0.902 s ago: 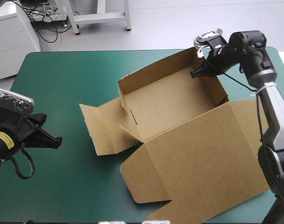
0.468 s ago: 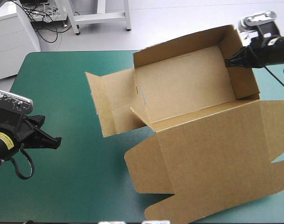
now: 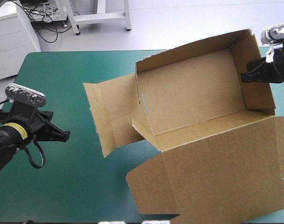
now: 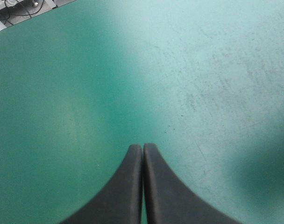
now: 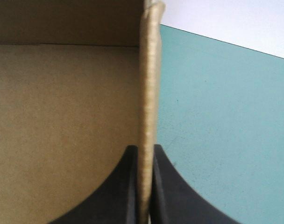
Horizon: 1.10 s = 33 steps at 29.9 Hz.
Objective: Fold the box
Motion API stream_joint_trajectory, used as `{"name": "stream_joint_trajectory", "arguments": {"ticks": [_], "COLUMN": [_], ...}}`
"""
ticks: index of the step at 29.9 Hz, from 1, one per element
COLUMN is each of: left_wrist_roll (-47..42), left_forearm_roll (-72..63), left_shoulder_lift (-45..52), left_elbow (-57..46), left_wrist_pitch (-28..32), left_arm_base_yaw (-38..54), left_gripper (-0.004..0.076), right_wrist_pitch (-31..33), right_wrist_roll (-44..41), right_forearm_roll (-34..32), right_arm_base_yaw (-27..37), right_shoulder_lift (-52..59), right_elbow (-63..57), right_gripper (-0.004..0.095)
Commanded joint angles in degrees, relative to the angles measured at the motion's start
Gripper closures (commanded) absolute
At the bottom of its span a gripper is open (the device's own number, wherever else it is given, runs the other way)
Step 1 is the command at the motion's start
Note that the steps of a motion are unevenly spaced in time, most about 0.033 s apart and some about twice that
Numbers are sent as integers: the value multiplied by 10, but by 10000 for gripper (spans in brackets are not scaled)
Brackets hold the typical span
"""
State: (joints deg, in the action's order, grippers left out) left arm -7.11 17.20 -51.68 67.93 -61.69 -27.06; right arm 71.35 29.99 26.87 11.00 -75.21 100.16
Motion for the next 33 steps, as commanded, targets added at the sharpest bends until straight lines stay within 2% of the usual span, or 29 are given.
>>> {"name": "stream_joint_trajectory", "arguments": {"ticks": [1, 4, 12, 16, 19, 23, 26, 30, 33], "left_wrist_roll": [-41, -55, -33, 87, 236, 422, 521, 597, 606], "left_forearm_roll": [59, 71, -25, -160, -304, -510, -639, -768, -830], "left_shoulder_lift": [-4, -1, -1, -2, -8, -44, -76, -113, -141], "left_elbow": [-17, -54, -124, -130, -130, -130, -130, -137, -144], "left_wrist_pitch": [57, 81, 177, 188, 162, 76, 9, -43, -51], "left_arm_base_yaw": [0, 0, 13, 77, 151, 282, 375, 465, 501], "left_gripper": [736, 731, 728, 728, 728, 728, 728, 729, 733], "right_wrist_pitch": [1, 1, 1, 1, 1, 1, 1, 1, 1], "right_wrist_roll": [1, 1, 2, 2, 3, 3, 3, 3, 6], "right_forearm_roll": [33, 43, 45, 45, 46, 50, 52, 62, 77], "right_arm_base_yaw": [19, 30, 30, 30, 30, 30, 30, 30, 30], "right_shoulder_lift": [34, 39, 39, 39, 39, 39, 39, 39, 39], "right_elbow": [13, 13, 13, 13, 13, 13, 13, 13, 13], "right_gripper": [932, 932, 932, 932, 932, 932, 932, 931, 932]}}
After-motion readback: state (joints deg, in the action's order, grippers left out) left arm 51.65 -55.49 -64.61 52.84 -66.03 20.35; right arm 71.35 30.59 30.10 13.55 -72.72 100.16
